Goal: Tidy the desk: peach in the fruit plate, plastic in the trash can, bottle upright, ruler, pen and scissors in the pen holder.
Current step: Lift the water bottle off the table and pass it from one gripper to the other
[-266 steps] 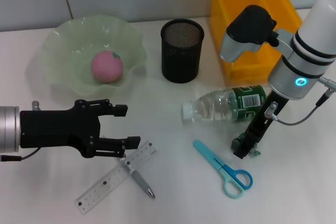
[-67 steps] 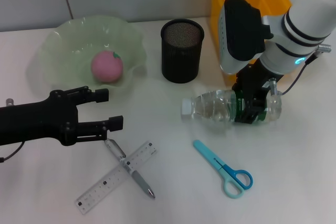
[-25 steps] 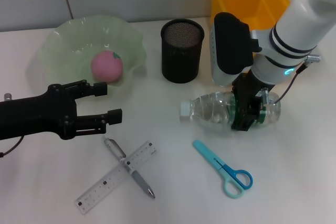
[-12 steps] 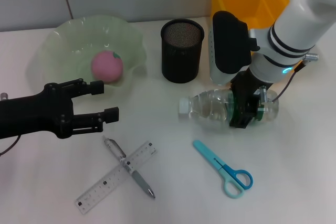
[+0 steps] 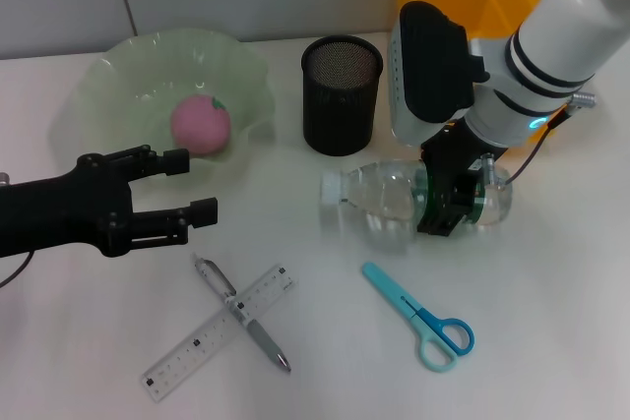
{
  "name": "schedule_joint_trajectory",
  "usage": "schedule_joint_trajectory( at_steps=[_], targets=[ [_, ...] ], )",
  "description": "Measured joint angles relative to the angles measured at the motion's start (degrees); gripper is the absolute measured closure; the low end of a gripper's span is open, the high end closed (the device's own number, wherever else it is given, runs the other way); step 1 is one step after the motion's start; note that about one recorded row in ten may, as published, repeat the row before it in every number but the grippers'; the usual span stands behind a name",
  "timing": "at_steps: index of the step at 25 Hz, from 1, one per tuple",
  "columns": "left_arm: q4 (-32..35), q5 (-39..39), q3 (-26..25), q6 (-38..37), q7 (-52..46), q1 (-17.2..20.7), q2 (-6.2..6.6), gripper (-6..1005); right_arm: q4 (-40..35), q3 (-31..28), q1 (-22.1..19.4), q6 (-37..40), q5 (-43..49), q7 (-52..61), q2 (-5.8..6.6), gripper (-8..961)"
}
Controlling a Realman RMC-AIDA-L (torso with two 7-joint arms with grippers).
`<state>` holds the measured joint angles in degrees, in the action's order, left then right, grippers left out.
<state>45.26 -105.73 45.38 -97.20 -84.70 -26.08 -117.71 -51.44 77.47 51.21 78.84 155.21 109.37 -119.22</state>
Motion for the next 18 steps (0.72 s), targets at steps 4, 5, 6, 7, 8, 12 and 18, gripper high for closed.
schedule_joint_trajectory(
  at_steps=[4, 5, 6, 7, 8, 12, 18],
  targets=[
    [-0.1, 0.0, -1.1, -0.1, 0.0, -0.1, 0.07, 162, -3.1, -0.3, -1.7, 1.5, -2.2, 0.0, 0.00, 183],
    [-0.1, 0.0, -1.1, -0.1, 0.0, -0.1, 0.07, 163, -4.1, -0.5, -2.1, 1.9, -3.2, 0.0, 0.04, 183],
    [-0.6, 0.1, -2.8, -0.1, -0.1, -0.3, 0.17, 164, -5.2, -1.1, -2.7, 2.3, -4.4, 0.0, 0.10, 183],
    [-0.7, 0.2, -3.4, -0.1, -0.1, -0.4, 0.16, 164, -6.1, -1.8, -3.2, 2.6, -5.6, 0.0, 0.14, 183],
    [-0.9, 0.3, -4.0, -0.1, -0.1, -0.4, 0.12, 165, -7.2, -3.0, -3.9, 2.9, -7.3, 0.0, 0.16, 183],
    [-1.0, 1.6, -5.3, -0.2, 0.0, -0.4, -0.14, 167, -12.5, -7.4, -8.7, 3.5, -17.7, -1.7, 0.18, 183],
    [-1.2, 3.6, -5.5, -0.2, 0.0, -0.1, -0.20, 171, -13.5, -12.8, -13.2, 3.0, -31.9, -7.4, 0.21, 183]
  ],
)
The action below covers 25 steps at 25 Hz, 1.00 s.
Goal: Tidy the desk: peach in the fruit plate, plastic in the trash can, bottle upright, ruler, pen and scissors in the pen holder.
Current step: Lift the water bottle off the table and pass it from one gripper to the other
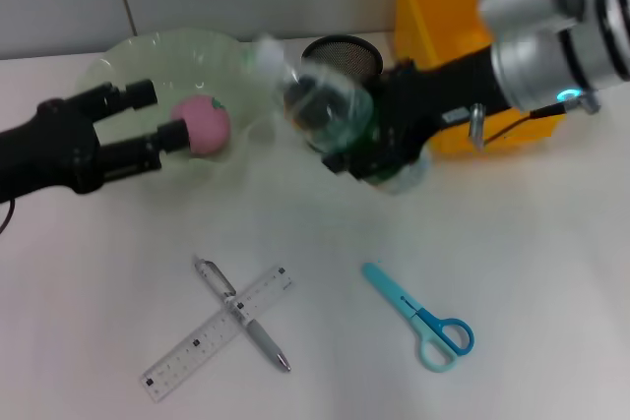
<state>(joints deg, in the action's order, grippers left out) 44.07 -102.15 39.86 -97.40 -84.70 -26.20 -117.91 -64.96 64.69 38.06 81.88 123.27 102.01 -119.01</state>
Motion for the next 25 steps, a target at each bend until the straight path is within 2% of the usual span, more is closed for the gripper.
schedule_joint_trajectory(
  at_steps=[1, 2, 5, 7, 12, 25],
  targets=[
    [0.0, 0.0, 0.0, 0.0, 0.0, 0.0, 0.00, 172, 0.4, -1.0, -0.7, -0.1, -2.8, -1.3, 0.01, 183],
    [-1.0, 4.6, -0.1, 0.5, -0.2, 0.0, -0.21, 173, 1.0, -1.8, -1.5, -0.3, -5.6, -2.8, 0.01, 183],
    [-1.0, 4.6, -0.1, 0.5, -0.2, 0.0, -0.21, 175, 3.4, -3.2, -3.1, -0.5, -12.8, -7.4, 0.02, 183],
    [-5.3, 10.4, -2.9, 1.8, -1.0, -0.1, 0.06, 176, 5.9, -3.5, -3.5, -0.7, -17.0, -10.5, 0.02, 183],
    [-7.6, 13.7, -4.1, -0.8, -0.6, -0.8, -0.08, 179, 11.8, -3.6, -3.6, 0.1, -27.4, -17.6, 0.05, 183],
    [-9.0, 14.5, -3.9, -6.5, 2.0, -3.1, -0.49, 188, 21.5, -1.9, 0.9, 3.6, -31.2, -21.5, -0.15, 182]
  ],
)
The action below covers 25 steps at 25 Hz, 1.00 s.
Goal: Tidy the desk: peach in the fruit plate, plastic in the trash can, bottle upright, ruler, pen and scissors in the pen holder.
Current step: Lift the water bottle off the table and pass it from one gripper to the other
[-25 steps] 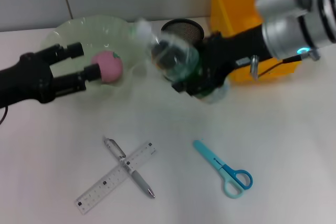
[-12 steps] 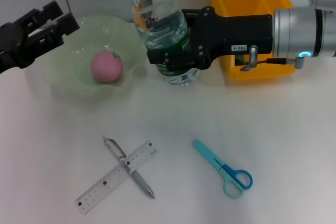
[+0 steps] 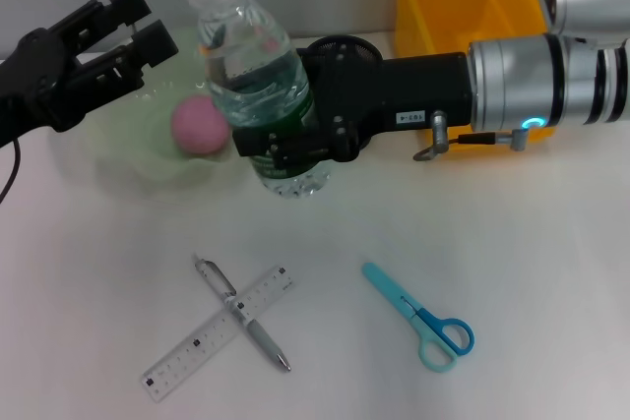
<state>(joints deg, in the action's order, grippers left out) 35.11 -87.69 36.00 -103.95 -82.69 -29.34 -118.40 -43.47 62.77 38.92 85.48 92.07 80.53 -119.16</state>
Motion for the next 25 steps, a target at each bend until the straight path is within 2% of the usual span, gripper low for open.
schedule_joint_trajectory(
  at_steps=[9, 25],
  targets=[
    [-0.2, 0.0, 2.7, -0.5, 3.5, -0.3, -0.05, 194, 2.7, 0.6, 1.5, 0.0, -0.2, -0.6, -0.17, 182],
    [-1.8, 0.1, 3.6, -0.1, 6.2, -1.6, -0.12, 204, 6.0, 2.2, 2.9, -0.4, -0.2, -1.5, -0.27, 182]
  ],
)
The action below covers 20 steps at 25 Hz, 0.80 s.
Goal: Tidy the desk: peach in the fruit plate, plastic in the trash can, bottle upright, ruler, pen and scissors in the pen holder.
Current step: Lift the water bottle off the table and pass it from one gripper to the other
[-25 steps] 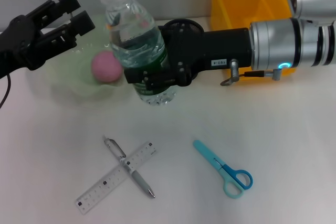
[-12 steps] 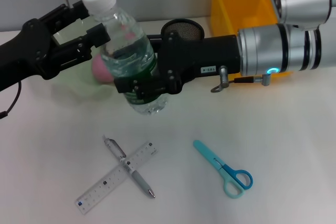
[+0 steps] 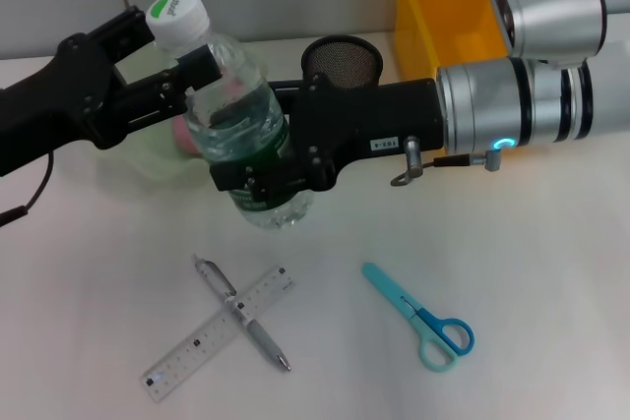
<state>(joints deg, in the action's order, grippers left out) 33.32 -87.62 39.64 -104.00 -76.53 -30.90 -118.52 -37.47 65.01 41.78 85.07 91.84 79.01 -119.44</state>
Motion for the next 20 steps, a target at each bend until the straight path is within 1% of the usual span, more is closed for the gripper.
schedule_joint_trajectory(
  at_steps=[13, 20],
  targets=[
    [-0.5, -0.3, 0.0, 0.0, 0.8, -0.2, 0.13, 212, 0.3, 0.5, 0.1, -0.2, 0.0, 0.0, -0.01, 182],
    [-0.5, -0.4, 0.1, 0.0, 1.4, -0.3, 0.13, 217, 0.3, 1.9, 0.3, -1.3, 0.0, 0.0, -0.01, 182]
  ],
)
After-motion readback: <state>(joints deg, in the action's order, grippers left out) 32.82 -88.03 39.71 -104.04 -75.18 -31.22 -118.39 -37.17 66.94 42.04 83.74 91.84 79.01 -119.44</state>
